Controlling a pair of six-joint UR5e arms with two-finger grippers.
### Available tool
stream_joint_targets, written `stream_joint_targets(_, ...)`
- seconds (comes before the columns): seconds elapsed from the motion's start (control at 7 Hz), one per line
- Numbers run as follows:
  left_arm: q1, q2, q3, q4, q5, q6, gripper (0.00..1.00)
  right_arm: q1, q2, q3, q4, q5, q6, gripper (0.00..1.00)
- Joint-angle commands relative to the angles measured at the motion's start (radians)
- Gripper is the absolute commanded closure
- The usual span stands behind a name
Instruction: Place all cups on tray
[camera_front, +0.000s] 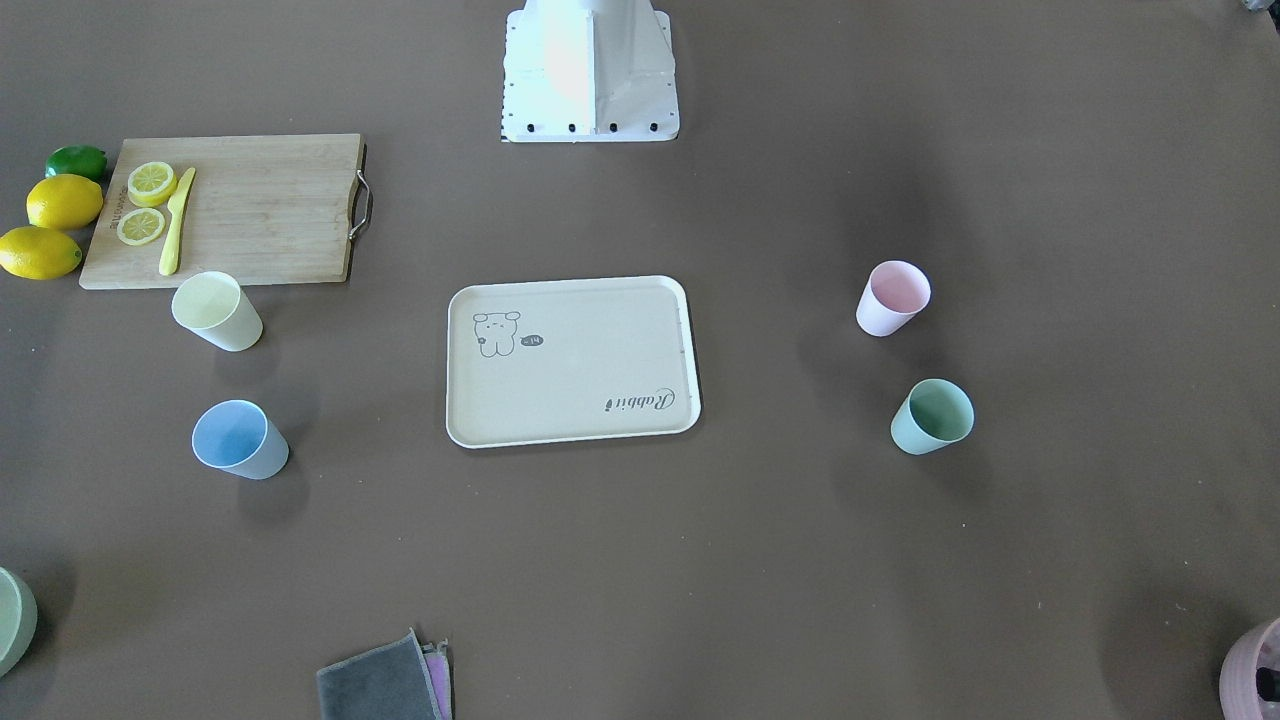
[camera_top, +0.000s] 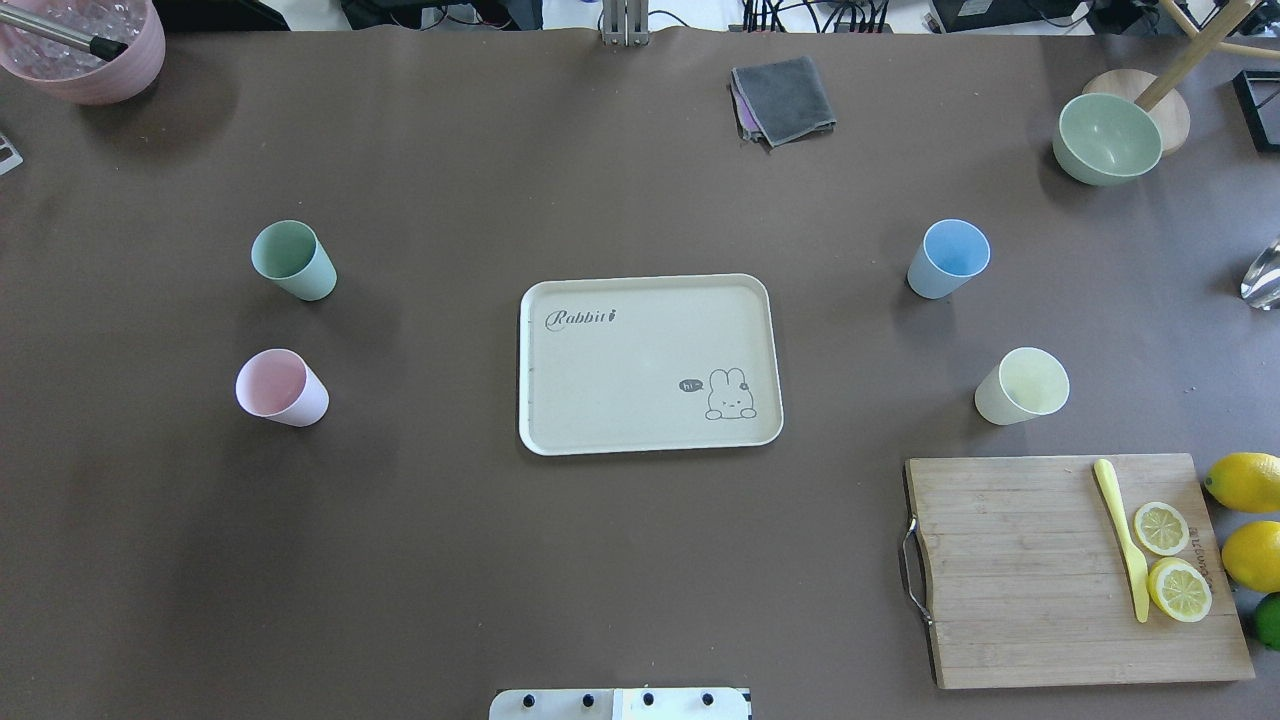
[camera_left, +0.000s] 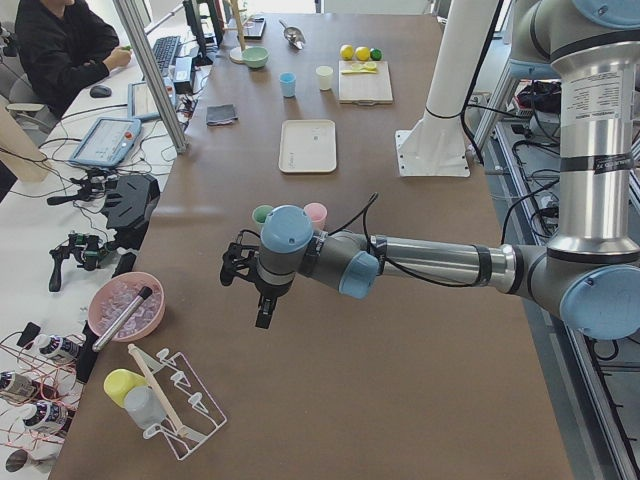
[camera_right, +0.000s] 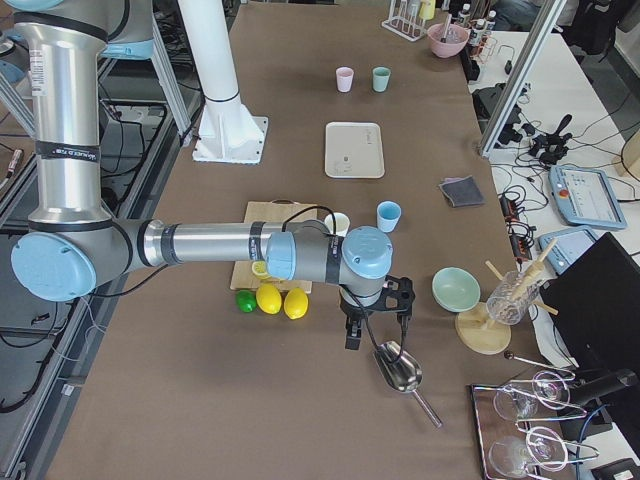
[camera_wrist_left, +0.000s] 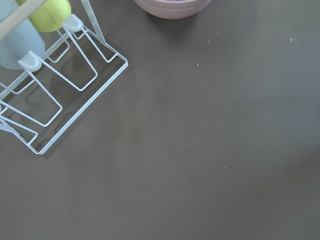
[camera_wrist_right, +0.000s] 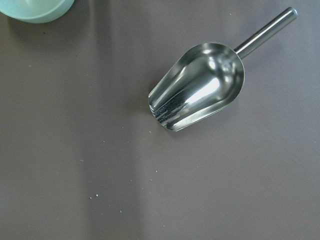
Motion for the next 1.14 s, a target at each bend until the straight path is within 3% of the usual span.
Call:
stream_joint_targets(0.0, -0.001, 0.002, -0.002, 0.0, 0.0, 0.0, 0.02, 0.0, -0.005, 0.006, -0.001, 0.001, 0.0, 0.0)
stream_joint_targets(1.0, 0.004, 0.002, 0.001, 0.0, -0.01, 0.002, 0.02, 0.0, -0.007, 0.009, 0.001, 0.001, 0.0, 0.0)
